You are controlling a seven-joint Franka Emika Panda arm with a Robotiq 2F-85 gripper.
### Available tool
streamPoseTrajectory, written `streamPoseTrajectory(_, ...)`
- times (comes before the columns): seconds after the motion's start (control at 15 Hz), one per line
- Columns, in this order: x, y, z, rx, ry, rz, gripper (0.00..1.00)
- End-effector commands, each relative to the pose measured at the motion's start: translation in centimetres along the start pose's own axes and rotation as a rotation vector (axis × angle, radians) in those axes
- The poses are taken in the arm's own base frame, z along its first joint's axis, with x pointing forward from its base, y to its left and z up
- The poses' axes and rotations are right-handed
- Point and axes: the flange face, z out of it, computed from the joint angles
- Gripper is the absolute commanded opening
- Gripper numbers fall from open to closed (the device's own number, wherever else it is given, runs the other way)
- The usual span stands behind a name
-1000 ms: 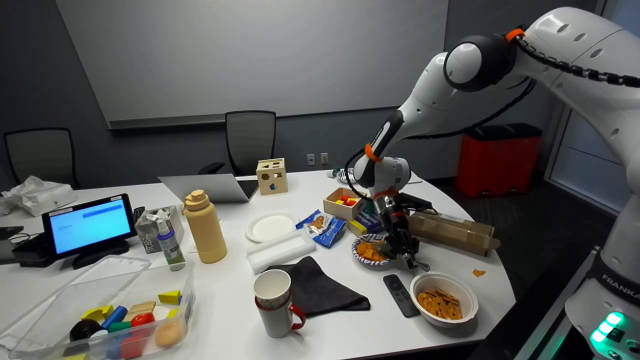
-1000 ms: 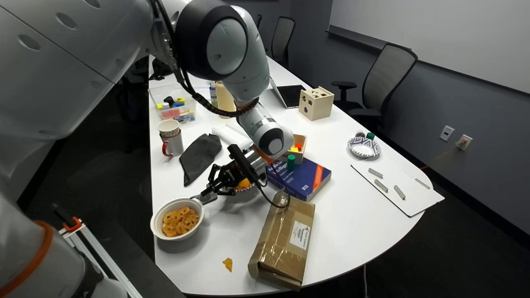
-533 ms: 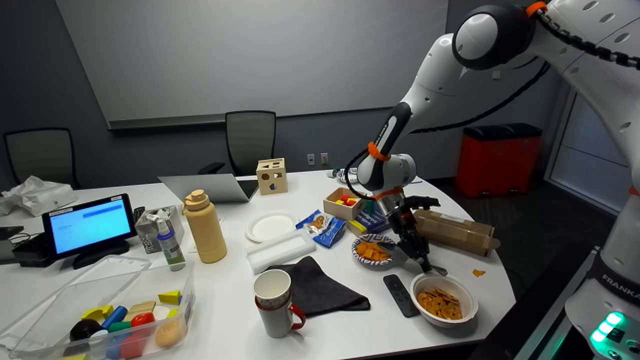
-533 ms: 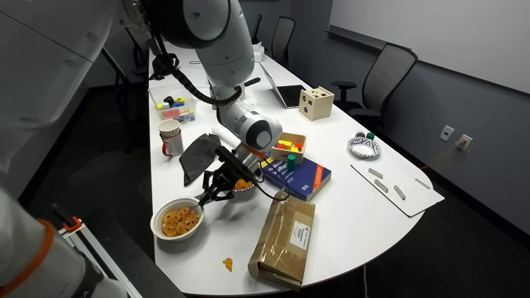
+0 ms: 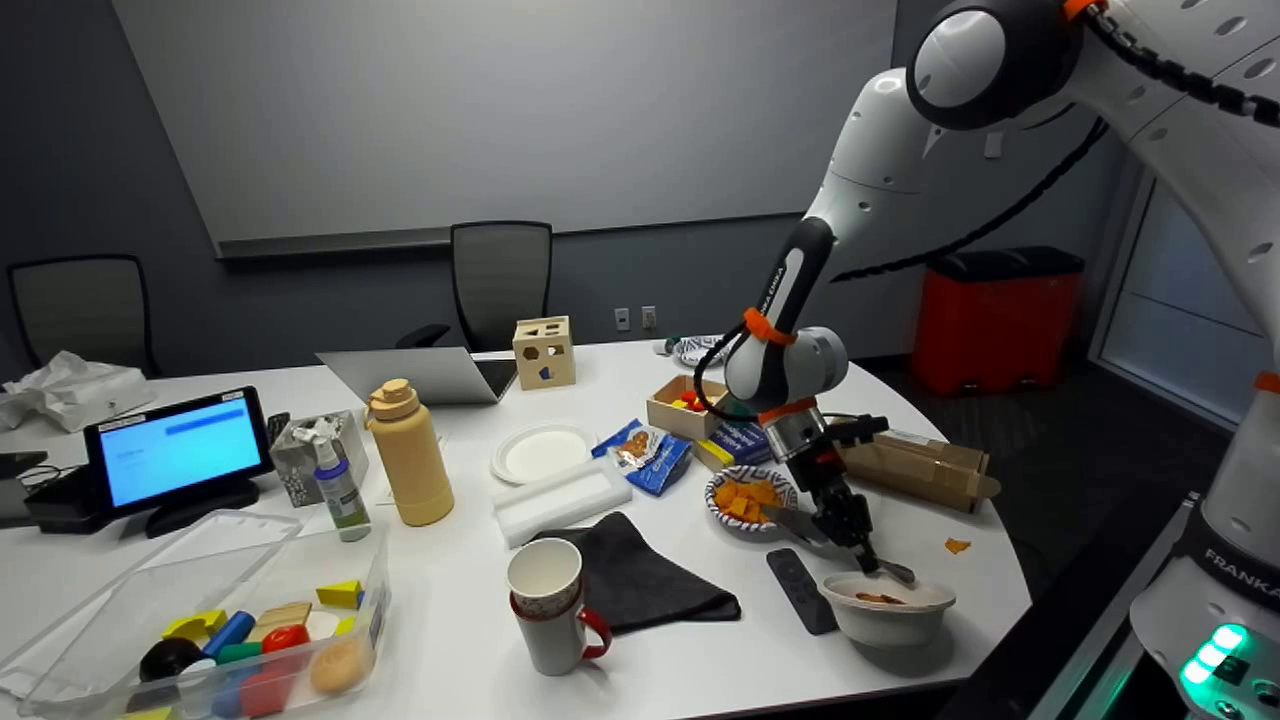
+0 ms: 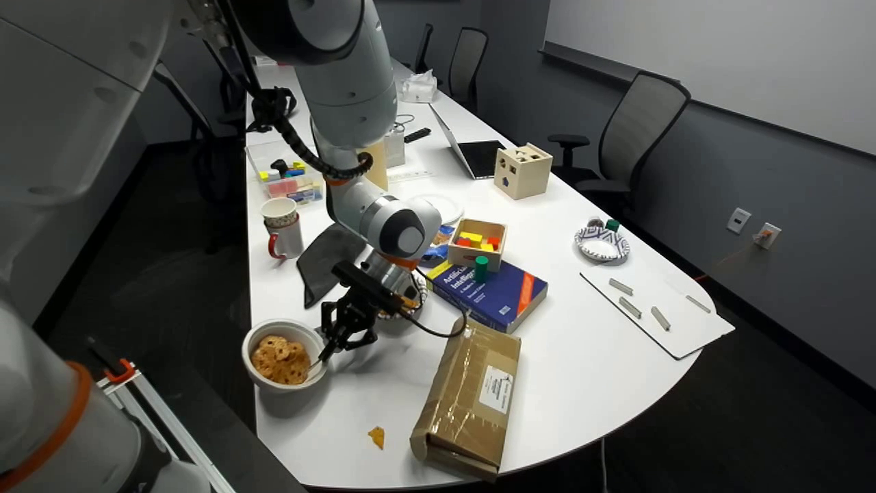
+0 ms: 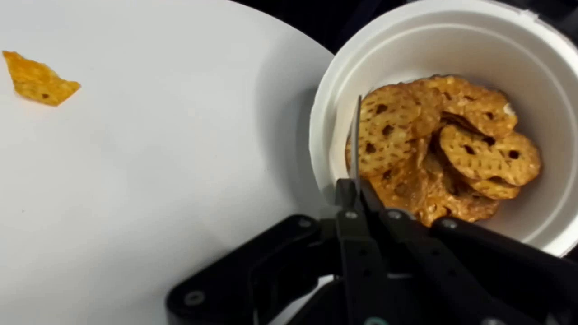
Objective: Pick up the spatula and scoop some chips from the white and purple bowl
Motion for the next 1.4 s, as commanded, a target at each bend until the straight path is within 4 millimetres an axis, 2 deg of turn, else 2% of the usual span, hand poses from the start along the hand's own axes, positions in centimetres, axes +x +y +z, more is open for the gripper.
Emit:
streamPoseTrajectory(0.0, -1.5, -0.5, -0.3, -0.026, 0.045, 0.000, 0.01)
streamPoseTrajectory(0.27, -2.1, -0.4, -0.8, -0.022, 0.069, 0.006, 0.01)
streamPoseTrajectory(0.33, -2.2, -0.4, -0.9, -0.015, 0.073, 0.009, 0.27)
streamPoseTrajectory(0.4, -2.3, -0.3, -1.0, -0.014, 0.072, 0.010, 0.29)
streamPoseTrajectory(0.47, -2.4, -0.3, -1.2, -0.013, 0.072, 0.010, 0.36)
streamPoseTrajectory(1.0, -2.8, -0.1, -1.8, -0.006, 0.081, 0.019, 0.96)
streamPoseTrajectory(1.07, -2.7, 0.0, -1.8, -0.005, 0.082, 0.018, 1.00)
streamPoseTrajectory(1.33, -2.8, 0.2, -2.0, 0.005, 0.086, 0.025, 1.00)
